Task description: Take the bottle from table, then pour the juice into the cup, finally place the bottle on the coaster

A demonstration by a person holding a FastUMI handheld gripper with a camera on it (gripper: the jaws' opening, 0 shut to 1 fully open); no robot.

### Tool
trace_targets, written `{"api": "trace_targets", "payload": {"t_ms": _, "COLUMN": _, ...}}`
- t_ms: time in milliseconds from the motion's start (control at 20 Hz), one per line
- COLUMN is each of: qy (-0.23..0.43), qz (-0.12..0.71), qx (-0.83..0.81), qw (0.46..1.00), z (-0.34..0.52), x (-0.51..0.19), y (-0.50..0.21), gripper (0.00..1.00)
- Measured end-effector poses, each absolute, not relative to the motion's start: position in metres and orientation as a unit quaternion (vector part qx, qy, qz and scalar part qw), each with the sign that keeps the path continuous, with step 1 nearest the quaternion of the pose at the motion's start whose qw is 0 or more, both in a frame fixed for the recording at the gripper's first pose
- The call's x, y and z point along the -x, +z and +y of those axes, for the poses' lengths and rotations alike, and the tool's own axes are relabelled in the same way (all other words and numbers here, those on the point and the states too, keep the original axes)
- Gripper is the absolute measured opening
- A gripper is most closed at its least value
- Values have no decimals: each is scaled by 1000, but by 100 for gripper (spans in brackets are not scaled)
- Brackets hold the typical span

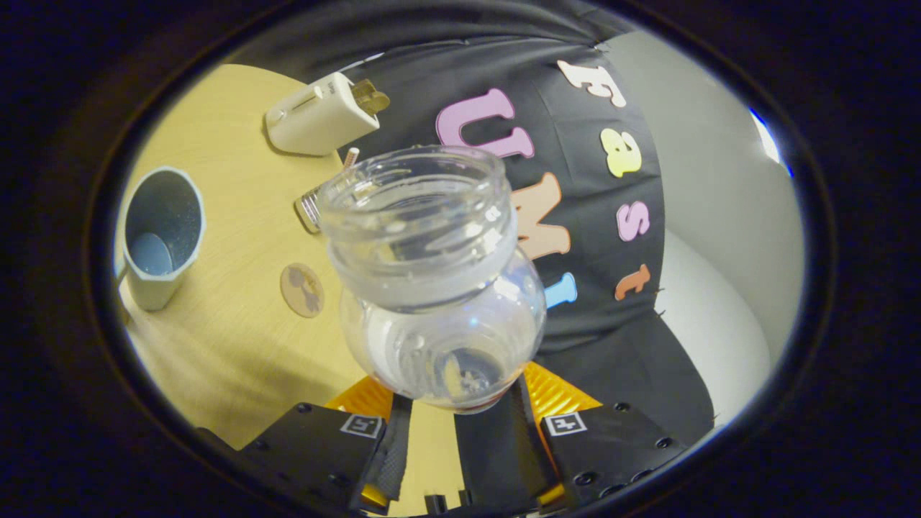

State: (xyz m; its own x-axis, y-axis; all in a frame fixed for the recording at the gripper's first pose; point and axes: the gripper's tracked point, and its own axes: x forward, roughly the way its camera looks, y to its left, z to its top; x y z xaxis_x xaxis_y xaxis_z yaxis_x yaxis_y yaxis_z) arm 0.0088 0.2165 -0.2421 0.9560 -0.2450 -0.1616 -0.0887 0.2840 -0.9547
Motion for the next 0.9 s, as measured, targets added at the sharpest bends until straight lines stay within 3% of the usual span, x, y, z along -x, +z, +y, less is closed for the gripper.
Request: {"api": "trace_targets", "payload": {"t_ms": 900, "qy": -29, "qz": 58, "qx": 697, "qw": 714, "z": 255, "x": -25, "y": -239, "gripper": 67}}
